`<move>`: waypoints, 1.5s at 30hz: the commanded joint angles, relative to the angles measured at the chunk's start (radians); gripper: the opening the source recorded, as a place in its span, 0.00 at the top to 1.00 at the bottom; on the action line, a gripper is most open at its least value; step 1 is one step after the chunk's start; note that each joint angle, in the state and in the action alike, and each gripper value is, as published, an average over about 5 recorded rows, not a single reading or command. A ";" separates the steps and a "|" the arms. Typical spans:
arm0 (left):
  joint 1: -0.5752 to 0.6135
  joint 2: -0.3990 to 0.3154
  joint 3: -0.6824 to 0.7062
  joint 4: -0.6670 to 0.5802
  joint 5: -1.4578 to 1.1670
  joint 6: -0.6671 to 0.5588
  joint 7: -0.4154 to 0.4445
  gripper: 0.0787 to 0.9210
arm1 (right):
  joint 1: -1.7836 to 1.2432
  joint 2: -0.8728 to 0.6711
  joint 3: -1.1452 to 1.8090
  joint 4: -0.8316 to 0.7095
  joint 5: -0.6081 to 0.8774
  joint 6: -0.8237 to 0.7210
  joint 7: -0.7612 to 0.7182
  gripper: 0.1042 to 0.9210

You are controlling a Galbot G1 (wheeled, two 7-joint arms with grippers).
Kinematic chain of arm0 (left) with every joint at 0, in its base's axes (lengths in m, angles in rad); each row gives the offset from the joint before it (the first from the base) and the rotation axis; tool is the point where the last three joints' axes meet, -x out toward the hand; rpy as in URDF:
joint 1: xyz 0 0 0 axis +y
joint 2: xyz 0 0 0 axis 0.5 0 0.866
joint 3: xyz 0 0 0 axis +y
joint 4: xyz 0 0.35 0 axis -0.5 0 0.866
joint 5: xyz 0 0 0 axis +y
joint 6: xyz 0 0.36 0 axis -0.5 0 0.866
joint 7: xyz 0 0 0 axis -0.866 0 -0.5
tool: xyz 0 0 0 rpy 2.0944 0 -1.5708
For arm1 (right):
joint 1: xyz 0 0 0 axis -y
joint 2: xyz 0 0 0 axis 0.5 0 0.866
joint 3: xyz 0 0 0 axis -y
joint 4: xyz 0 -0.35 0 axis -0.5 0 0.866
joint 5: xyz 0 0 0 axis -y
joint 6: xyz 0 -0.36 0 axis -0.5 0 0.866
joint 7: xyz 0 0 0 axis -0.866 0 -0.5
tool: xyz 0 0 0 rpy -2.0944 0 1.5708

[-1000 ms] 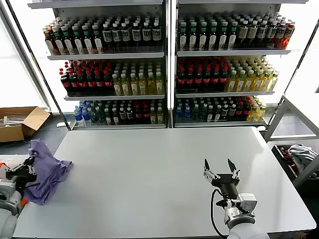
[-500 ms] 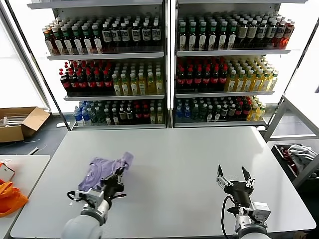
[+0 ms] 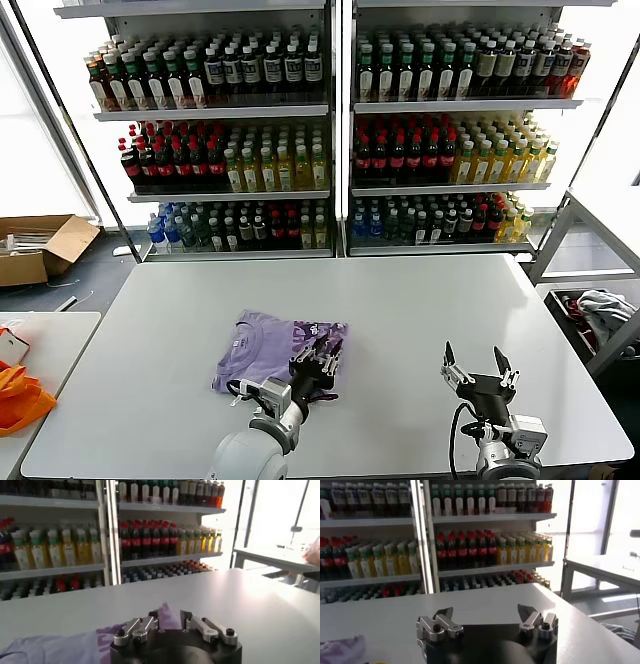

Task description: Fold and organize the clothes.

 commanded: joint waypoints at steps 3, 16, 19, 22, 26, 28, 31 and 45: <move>-0.020 0.002 -0.037 -0.072 -0.065 -0.033 -0.037 0.55 | 0.069 -0.017 -0.087 -0.040 0.209 -0.068 0.034 0.12; 0.102 0.113 -0.289 -0.153 0.127 0.070 -0.064 0.14 | 0.330 -0.067 -0.383 -0.166 0.647 -0.217 0.187 0.12; 0.139 0.115 -0.314 -0.168 0.127 0.069 -0.068 0.12 | 0.354 -0.041 -0.416 -0.211 0.646 -0.217 0.200 0.12; 0.167 0.122 -0.344 -0.184 0.128 0.070 -0.067 0.12 | 0.363 -0.014 -0.428 -0.246 0.642 -0.215 0.214 0.12; 0.210 0.145 -0.377 -0.205 0.144 0.078 -0.052 0.12 | 0.363 0.000 -0.428 -0.272 0.643 -0.214 0.231 0.17; 0.224 0.152 -0.387 -0.210 0.150 0.082 -0.046 0.12 | 0.364 0.002 -0.426 -0.282 0.647 -0.215 0.231 0.24; 0.226 0.154 -0.392 -0.208 0.151 0.084 -0.047 0.12 | 0.368 0.009 -0.424 -0.302 0.650 -0.215 0.225 0.30; 0.277 0.166 -0.396 -0.204 0.187 0.070 -0.033 0.12 | 0.372 0.016 -0.423 -0.332 0.631 -0.207 0.224 0.43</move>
